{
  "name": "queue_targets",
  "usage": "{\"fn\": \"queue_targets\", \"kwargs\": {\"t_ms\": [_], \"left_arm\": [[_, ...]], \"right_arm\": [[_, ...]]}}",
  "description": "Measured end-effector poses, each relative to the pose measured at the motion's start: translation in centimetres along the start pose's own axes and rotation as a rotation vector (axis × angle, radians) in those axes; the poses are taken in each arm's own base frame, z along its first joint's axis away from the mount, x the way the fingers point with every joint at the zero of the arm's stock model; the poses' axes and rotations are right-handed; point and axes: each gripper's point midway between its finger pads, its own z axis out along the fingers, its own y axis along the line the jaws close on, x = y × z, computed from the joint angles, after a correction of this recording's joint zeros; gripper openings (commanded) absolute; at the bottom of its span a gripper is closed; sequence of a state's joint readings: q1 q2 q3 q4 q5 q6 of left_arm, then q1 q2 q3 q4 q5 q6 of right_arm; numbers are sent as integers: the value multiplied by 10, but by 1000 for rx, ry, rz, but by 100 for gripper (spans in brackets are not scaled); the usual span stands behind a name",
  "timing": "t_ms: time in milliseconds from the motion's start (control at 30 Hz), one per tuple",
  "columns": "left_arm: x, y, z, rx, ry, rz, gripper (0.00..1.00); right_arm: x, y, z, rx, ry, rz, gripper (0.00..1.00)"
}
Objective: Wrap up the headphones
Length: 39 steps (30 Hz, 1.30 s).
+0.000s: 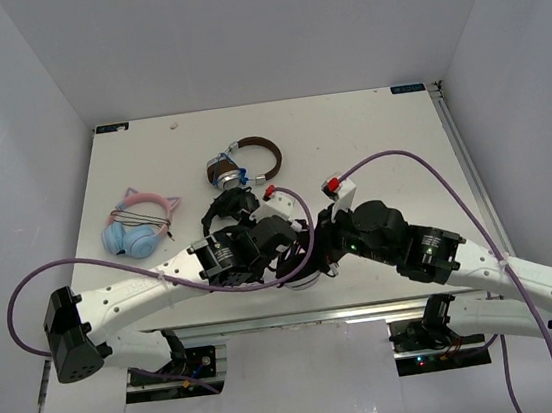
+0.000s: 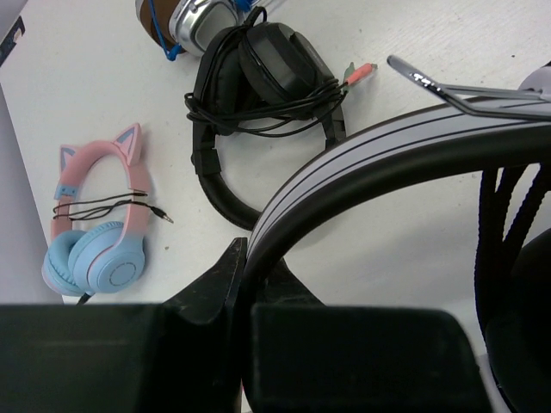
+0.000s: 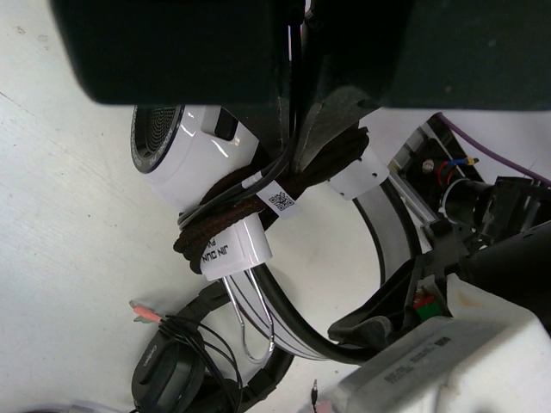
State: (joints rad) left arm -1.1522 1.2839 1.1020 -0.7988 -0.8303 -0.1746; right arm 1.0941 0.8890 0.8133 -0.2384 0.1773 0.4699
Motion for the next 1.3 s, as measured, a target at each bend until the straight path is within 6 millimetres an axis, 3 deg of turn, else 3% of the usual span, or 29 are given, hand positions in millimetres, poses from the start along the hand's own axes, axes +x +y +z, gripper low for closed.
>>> {"fn": "queue_targets", "kwargs": {"t_ms": [233, 533, 667, 1300], "left_arm": [[10, -4, -1, -12, 75, -57, 0], [16, 8, -4, -76, 128, -136, 0], [12, 13, -7, -92, 124, -164, 0], [3, 24, -14, -117, 79, -241, 0]], "right_arm": [[7, -8, 9, 33, -19, 51, 12], [3, -11, 8, 58, -68, 109, 16], [-2, -15, 4, 82, -95, 129, 8], [3, -5, 9, 93, -79, 98, 8]]}}
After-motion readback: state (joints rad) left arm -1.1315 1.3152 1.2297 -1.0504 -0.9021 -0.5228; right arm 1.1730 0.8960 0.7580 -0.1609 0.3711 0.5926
